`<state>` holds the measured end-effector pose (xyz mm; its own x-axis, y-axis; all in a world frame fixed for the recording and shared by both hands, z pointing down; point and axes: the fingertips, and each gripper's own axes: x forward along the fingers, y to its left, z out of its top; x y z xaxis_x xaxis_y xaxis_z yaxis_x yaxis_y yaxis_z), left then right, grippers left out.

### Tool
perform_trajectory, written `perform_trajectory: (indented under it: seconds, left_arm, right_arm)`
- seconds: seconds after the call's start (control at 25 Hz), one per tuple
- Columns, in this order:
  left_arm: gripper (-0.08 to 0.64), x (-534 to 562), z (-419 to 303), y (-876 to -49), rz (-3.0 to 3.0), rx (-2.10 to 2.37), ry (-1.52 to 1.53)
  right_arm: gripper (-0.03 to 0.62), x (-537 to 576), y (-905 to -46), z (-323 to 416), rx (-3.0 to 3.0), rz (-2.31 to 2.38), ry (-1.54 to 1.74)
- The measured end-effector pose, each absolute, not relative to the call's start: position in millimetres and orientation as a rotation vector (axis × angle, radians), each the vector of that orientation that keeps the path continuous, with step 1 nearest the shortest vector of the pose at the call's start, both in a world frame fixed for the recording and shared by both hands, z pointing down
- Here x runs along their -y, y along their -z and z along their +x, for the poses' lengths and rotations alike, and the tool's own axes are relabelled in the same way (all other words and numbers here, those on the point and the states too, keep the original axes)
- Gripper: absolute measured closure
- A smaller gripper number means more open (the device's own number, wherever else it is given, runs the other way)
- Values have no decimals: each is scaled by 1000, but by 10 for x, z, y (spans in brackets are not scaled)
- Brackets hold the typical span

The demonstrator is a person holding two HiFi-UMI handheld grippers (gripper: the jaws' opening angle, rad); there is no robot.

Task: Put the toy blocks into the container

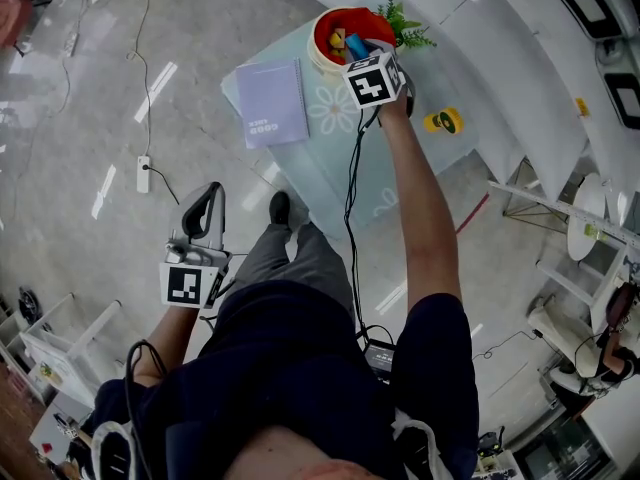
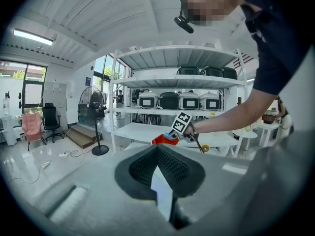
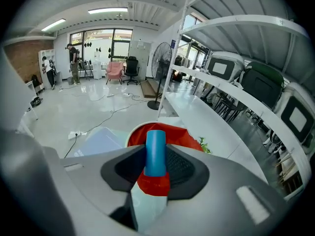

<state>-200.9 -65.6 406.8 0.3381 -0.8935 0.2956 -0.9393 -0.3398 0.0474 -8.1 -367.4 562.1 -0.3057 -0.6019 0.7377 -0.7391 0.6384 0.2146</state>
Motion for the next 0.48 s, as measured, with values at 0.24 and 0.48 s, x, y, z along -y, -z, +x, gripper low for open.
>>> perform_trajectory:
  seconds: [0.24, 0.48]
  left_arm:
    - [558, 654, -2046, -4077, 2380, 1675, -326]
    - [558, 640, -2115, -4098, 2356, 1686, -336]
  right_arm:
    - [465, 3787, -5736, -124, 1990, 1018, -197]
    - [462, 3864, -5836, -170, 1968, 996, -197]
